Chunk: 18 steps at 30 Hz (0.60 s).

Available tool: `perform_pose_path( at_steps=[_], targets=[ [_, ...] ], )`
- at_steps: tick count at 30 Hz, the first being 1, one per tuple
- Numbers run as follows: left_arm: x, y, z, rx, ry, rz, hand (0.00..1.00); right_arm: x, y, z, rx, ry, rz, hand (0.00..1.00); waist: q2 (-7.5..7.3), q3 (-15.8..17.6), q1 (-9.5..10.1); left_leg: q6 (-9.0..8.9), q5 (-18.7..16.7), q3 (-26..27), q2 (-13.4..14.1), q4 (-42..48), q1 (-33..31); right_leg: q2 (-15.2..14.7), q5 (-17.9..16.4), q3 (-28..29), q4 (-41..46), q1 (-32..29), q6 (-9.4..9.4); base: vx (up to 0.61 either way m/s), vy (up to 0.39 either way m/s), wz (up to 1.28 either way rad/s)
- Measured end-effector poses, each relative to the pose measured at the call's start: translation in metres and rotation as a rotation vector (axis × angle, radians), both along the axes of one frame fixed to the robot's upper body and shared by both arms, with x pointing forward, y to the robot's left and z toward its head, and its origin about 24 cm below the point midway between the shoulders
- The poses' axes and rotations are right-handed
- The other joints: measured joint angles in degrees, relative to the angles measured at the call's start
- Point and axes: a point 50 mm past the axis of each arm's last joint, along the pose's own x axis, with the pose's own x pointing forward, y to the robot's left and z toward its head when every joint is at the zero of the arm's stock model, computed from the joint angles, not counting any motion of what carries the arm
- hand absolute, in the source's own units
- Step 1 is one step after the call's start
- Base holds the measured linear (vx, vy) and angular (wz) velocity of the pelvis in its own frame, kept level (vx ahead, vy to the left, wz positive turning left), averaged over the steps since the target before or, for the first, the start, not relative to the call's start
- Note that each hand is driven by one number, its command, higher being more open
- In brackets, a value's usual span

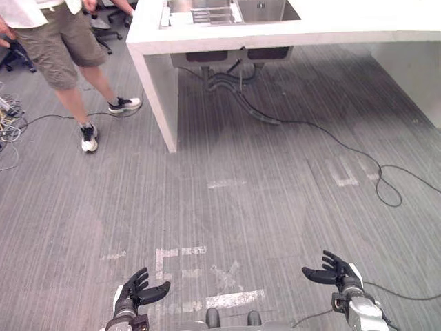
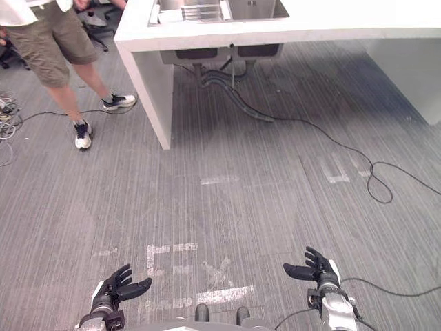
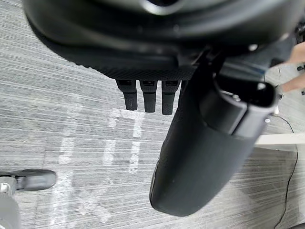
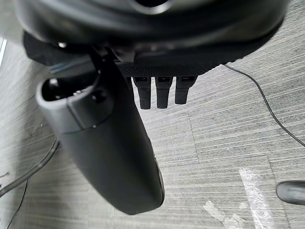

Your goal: Walk over to the sink, pick up the cup, carry it to the dishwasher, place the cup inside the dishwasher, then close the dishwasher door

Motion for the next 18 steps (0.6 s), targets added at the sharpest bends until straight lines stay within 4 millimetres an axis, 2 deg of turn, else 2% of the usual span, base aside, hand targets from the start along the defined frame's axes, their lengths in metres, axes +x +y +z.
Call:
perform_pose_path(
  at_steps=[1, 2, 4, 6, 7, 8, 9, 10, 11, 12, 13, 14, 16, 17, 18],
  targets=[
    [0.004, -0.002, 0.001, -0.006, -0.013, -0.001, 0.90, -0.001, 0.000, -0.001, 0.001, 0.004, 0.001, 0.90, 0.84, 0.38, -0.26, 0.58, -1.38, -0.51, 0.31, 0.62, 1.51, -0.19, -1.46, -1.86, 12.70, -4.99, 1.21, 0.20, 0.039, 0.17],
    [0.012, -0.001, 0.005, 0.007, -0.041, -0.005, 0.90, -0.004, 0.004, -0.003, 0.011, 0.009, 0.001, 0.90, 0.71, 1.10, -0.75, 1.06, -2.13, -1.61, -0.04, 0.75, 3.36, -1.59, -2.14, -4.29, 25.04, -10.20, 1.30, 0.25, 0.030, 0.33],
    [0.021, 0.001, 0.009, 0.016, -0.065, 0.006, 0.90, -0.008, 0.004, -0.005, 0.015, 0.027, -0.003, 0.90, 0.63, 2.35, -1.28, 1.29, -3.03, -3.39, -0.23, 0.21, 6.47, -3.07, -4.32, -6.87, 30.06, -14.02, -0.35, 0.34, 0.003, 0.53],
    [0.032, 0.003, 0.013, 0.019, -0.093, 0.021, 0.90, -0.004, 0.002, -0.003, 0.009, 0.017, 0.000, 0.90, 1.05, 3.67, -2.29, 1.21, -3.27, -5.59, 0.48, -1.23, 8.71, -3.54, -4.93, -8.93, 26.45, -17.95, -1.26, 0.38, -0.028, 0.60],
    [0.040, 0.002, 0.016, 0.017, -0.113, 0.019, 0.90, -0.001, -0.001, 0.000, -0.001, 0.012, 0.005, 0.90, 2.09, 4.68, -3.02, 0.98, -3.39, -7.26, 2.00, -2.18, 10.07, -2.54, -4.37, -9.79, 20.47, -19.99, -1.30, 0.43, -0.095, 0.76],
    [0.045, 0.002, 0.017, 0.010, -0.128, 0.025, 0.90, -0.001, -0.003, 0.001, -0.009, 0.012, 0.008, 0.90, 2.69, 5.27, -3.39, 0.03, -3.76, -8.49, 3.24, -2.35, 11.16, -1.40, -0.22, -9.68, 11.98, -20.83, -0.94, 0.56, -0.139, 0.77],
    [0.046, 0.003, 0.019, 0.013, -0.138, 0.030, 0.90, -0.001, -0.004, 0.001, -0.015, 0.016, 0.015, 0.90, 2.07, 5.40, -3.37, -1.29, -4.54, -8.71, 3.41, -2.25, 12.61, -1.24, 5.06, -9.04, 5.16, -20.71, -1.37, 0.51, -0.136, 0.54],
    [0.044, 0.005, 0.019, 0.020, -0.138, 0.032, 0.90, -0.002, -0.004, 0.001, -0.018, 0.021, 0.020, 0.90, 1.24, 5.18, -3.37, -2.73, -5.53, -8.84, 3.24, -2.00, 13.75, -1.41, 9.25, -8.64, 2.08, -20.62, -2.45, 0.59, -0.180, 0.55],
    [0.036, 0.009, 0.015, 0.029, -0.108, 0.049, 0.90, -0.007, -0.006, -0.001, -0.028, 0.041, 0.027, 0.90, -0.49, 4.16, -3.78, -3.91, -8.87, -9.58, 2.87, 1.79, 15.20, -2.58, 14.71, -9.45, 4.32, -20.91, -9.98, 0.59, -0.213, 0.33],
    [0.034, 0.007, 0.013, 0.021, -0.097, 0.064, 0.90, -0.005, -0.008, 0.000, -0.032, 0.047, 0.030, 0.90, 0.58, 3.98, -3.59, -4.51, -9.34, -9.33, 4.42, 5.46, 14.08, -1.53, 13.59, -9.93, 5.78, -20.94, -9.20, 0.58, -0.229, 0.29],
    [0.031, 0.007, 0.011, 0.017, -0.090, 0.077, 0.90, 0.000, -0.005, 0.000, -0.027, 0.038, 0.038, 0.90, 0.73, 3.80, -3.68, -4.98, -8.91, -9.32, 5.38, 13.39, 10.77, -0.48, 11.50, -10.49, 4.97, -19.32, -10.10, 0.69, -0.309, -0.03],
    [0.029, 0.002, 0.009, 0.000, -0.089, 0.095, 0.90, 0.005, 0.000, 0.001, -0.021, 0.025, 0.052, 0.90, 1.67, 4.22, -3.16, -5.25, -3.59, -8.13, 7.99, 32.22, 3.30, 2.42, 10.38, -11.39, 2.01, -14.53, -12.02, 0.60, -0.267, 0.00],
    [0.024, 0.000, 0.008, -0.018, -0.092, 0.122, 0.90, 0.008, 0.011, -0.001, -0.002, 0.019, 0.077, 0.90, 1.68, 4.33, -2.26, -6.30, 4.42, -7.11, 12.06, 49.45, -3.07, 5.34, 9.11, -11.15, -1.16, -8.25, -13.80, 0.61, -0.226, -0.26],
    [0.023, -0.002, 0.011, -0.028, -0.111, 0.131, 0.90, 0.012, 0.023, -0.002, 0.025, -0.008, 0.090, 0.90, 0.81, 4.97, -0.72, -5.92, 4.58, -4.11, 15.86, 61.17, -7.76, 7.11, 8.36, -9.90, -4.06, -2.17, -14.73, 0.58, -0.180, -0.42],
    [0.026, -0.003, 0.012, -0.033, -0.123, 0.130, 0.90, 0.015, 0.027, -0.002, 0.036, -0.022, 0.092, 0.90, 0.31, 5.26, 0.00, -5.56, 4.34, -3.02, 16.75, 63.98, -9.85, 7.28, 8.18, -9.26, -5.13, 0.04, -14.97, 0.64, -0.195, -0.44]
  ],
)
